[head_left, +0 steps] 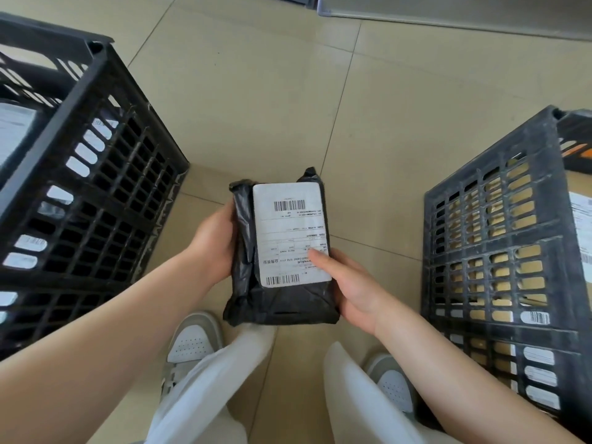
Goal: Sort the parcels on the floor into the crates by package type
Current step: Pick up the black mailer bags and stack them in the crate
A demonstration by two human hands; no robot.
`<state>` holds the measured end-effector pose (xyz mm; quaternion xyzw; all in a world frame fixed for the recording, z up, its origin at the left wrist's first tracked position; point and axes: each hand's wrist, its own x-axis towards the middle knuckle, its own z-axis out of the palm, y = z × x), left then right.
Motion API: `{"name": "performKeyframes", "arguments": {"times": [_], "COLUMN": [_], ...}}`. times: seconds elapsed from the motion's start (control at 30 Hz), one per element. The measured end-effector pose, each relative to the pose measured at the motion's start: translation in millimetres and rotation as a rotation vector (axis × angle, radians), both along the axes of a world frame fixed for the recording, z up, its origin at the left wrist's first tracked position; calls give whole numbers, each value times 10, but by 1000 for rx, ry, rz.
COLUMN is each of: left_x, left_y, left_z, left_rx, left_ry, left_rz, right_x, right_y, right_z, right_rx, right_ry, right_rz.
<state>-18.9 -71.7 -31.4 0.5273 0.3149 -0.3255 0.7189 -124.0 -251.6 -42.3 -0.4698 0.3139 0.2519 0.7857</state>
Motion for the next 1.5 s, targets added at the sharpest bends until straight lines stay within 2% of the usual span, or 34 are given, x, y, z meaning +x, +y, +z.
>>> {"name": "performKeyframes", "arguments": {"times": [0.13, 0.23, 0.3, 0.57, 0.8, 0.97, 1.07, 1.3, 1.5], "left_x": [-36, -92, -133, -187, -163, -31, 36, 97, 119], "left_y": [63, 122, 168, 305, 749, 1132, 1259, 1391, 1450], "left_z": [-10, 66, 171, 695, 1085, 1365, 1442, 1476, 1507], "left_rx": [-23, 30, 68, -81, -15, -15, -38, -151, -125], "left_ry": [44, -7, -65, -225, -356, -405, -405, -350, -411], "left_rz": [-231, -407, -443, -280, -78, 16, 139, 281, 223], "right_x": [80, 208, 323, 631, 693, 873, 988, 1216, 1370], "right_y": [-12, -19, -26, 240, 556, 818, 1028, 1325, 1502], "right_z": [54, 165, 294, 832, 1217, 1505, 1626, 1637, 1653], "right_rx": [-66, -132, -148, -205, -319, -256, -220, -184, -168], "right_ry": [1, -6, -29, -129, -238, -279, -277, -172, -298], "right_rz": [-110, -164, -160, -78, 171, 310, 361, 350, 88]}}
